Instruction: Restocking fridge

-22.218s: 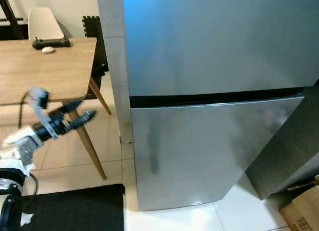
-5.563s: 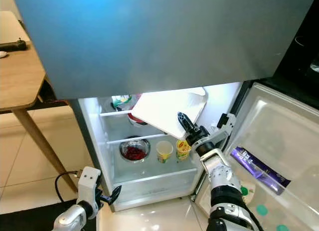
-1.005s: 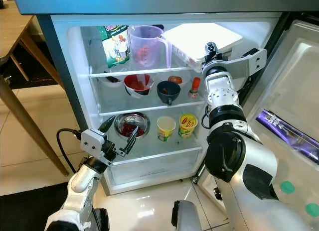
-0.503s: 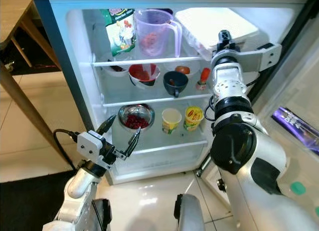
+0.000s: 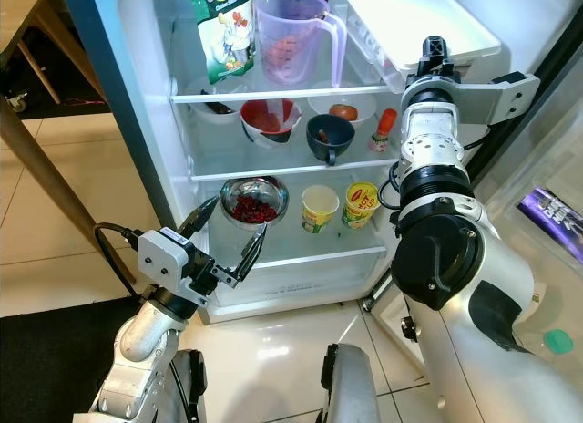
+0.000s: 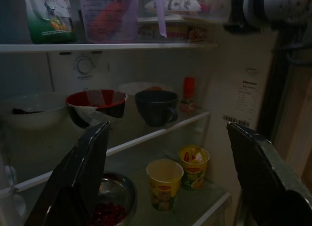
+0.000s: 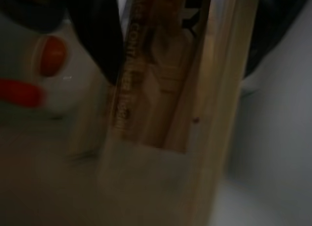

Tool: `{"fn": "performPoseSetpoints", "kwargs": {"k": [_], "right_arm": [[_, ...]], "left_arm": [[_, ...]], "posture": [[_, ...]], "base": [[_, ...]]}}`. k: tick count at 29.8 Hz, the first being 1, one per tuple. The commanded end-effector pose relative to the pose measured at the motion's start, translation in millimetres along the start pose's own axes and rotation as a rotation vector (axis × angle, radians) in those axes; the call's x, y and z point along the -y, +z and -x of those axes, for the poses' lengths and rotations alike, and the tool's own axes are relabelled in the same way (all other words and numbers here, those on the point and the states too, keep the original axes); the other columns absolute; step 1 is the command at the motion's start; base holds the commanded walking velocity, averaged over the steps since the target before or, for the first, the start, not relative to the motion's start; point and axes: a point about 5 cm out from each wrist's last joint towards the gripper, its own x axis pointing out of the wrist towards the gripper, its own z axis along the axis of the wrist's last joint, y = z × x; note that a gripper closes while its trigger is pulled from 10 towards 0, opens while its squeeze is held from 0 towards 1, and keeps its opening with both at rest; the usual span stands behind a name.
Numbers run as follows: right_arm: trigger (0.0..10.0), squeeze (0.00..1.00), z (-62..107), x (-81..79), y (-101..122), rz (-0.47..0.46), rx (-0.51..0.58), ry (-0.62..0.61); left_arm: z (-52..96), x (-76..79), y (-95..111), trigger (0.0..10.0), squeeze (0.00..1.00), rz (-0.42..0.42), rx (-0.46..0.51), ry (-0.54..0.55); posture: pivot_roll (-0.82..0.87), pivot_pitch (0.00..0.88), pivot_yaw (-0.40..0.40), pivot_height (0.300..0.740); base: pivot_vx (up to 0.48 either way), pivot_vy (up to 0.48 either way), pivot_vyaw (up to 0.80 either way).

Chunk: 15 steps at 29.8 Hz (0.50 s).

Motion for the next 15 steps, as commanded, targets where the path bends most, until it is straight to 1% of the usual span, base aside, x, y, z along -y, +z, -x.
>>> {"fn": "performPoseSetpoints", "kwargs": {"k": [1,2,3,4,5,6,8,9,11,12,13,15], "right_arm": [[10.0,0.56,1.2,11.8,5,-0.013,0.019,-0.051],[10.0,0.7,1.0,11.0,5,-0.016,0.021,-0.05],[10.0,0.7,1.0,11.0,5,-0.016,0.021,-0.05],[10.0,0.75,1.0,10.5,4,-0.021,0.023,-0.051],[10.0,0.75,1.0,10.5,4,-0.021,0.023,-0.051],[10.0,0.77,0.9,9.7,4,-0.021,0.024,-0.053],[10.0,0.76,0.7,8.4,4,-0.021,0.025,-0.054],[10.0,0.69,0.4,6.7,3,-0.022,0.023,-0.053],[10.0,0.61,-0.1,3.4,2,-0.026,0.015,-0.045],[10.0,0.61,-0.1,3.4,2,-0.026,0.015,-0.045],[10.0,0.58,-0.4,0.9,1,-0.027,0.009,-0.035],[10.0,0.56,-0.7,-0.8,0,-0.022,0.005,-0.028]], "left_arm": [[0.9,6.1,0,10.0,0.0,0.015,-0.009,-0.014],[1.0,7.6,1,10.0,0.0,0.018,-0.015,-0.016],[1.0,7.6,1,10.0,0.0,0.018,-0.015,-0.016],[0.9,9.2,2,10.0,0.0,0.023,-0.018,-0.017],[0.9,9.2,2,10.0,0.0,0.023,-0.018,-0.017],[0.6,10.3,2,10.0,0.0,0.026,-0.019,-0.019],[0.6,11.2,3,10.0,0.0,0.029,-0.023,-0.019],[0.5,11.8,4,10.0,0.0,0.033,-0.028,-0.02],[-0.1,12.1,4,10.0,0.0,0.036,-0.034,-0.021],[-0.1,12.1,4,10.0,0.0,0.036,-0.034,-0.021],[-0.9,11.9,3,10.0,0.0,0.038,-0.036,-0.022],[-1.5,12.0,3,10.0,0.0,0.039,-0.037,-0.022]], "posture": [[0.11,0.292,-0.037,0.556],[0.11,0.288,-0.039,0.556],[0.11,0.288,-0.039,0.556],[0.11,0.287,-0.04,0.556],[0.11,0.287,-0.04,0.556],[0.11,0.285,-0.041,0.556],[0.11,0.283,-0.041,0.556],[0.11,0.281,-0.042,0.556],[0.1,0.277,-0.042,0.556],[0.1,0.277,-0.042,0.556],[0.1,0.273,-0.042,0.556],[0.09,0.27,-0.042,0.556]], "base": [[0.0,0.0,0.0],[0.0,0.0,0.0],[0.0,0.0,0.0],[0.0,0.0,0.0],[0.0,0.0,0.0],[0.0,0.0,0.0],[0.0,0.0,0.0],[0.0,0.0,0.0],[0.0,0.0,0.0],[0.0,0.0,0.0],[0.0,0.0,0.0],[0.0,0.0,0.0]]}}
